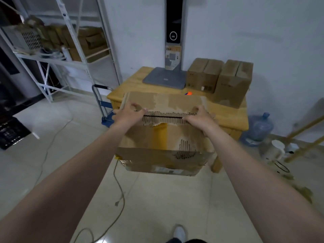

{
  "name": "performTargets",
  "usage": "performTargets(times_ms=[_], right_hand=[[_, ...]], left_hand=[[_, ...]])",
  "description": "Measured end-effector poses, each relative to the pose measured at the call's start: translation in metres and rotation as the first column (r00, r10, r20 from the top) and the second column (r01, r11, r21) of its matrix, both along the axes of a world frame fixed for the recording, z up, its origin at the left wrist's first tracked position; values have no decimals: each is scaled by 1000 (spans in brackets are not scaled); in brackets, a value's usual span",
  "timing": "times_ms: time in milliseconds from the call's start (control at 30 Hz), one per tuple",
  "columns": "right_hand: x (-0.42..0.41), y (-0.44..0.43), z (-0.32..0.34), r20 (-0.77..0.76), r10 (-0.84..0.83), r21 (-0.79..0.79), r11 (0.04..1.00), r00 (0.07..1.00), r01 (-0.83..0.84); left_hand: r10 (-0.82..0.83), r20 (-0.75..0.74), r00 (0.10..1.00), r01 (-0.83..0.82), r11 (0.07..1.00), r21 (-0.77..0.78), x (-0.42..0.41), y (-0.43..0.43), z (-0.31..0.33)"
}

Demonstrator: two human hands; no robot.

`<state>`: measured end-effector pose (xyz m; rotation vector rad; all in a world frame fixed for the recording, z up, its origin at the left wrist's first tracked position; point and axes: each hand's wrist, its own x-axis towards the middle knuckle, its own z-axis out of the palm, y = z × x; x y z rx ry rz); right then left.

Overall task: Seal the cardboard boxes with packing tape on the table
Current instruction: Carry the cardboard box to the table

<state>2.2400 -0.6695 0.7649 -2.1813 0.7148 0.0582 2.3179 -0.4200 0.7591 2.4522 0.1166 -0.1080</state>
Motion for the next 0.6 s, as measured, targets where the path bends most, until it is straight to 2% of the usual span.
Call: performTargets(times_ms=[300, 600], right_hand=[[199, -57, 32, 15, 110, 23, 994, 994, -110], [395, -91, 17, 61, 93, 22, 995, 994, -94]], left_hand=[[33, 42, 999, -33, 999, 2, 190, -55, 31], [-11, 54, 998, 11, 1000, -14, 393, -83, 25]])
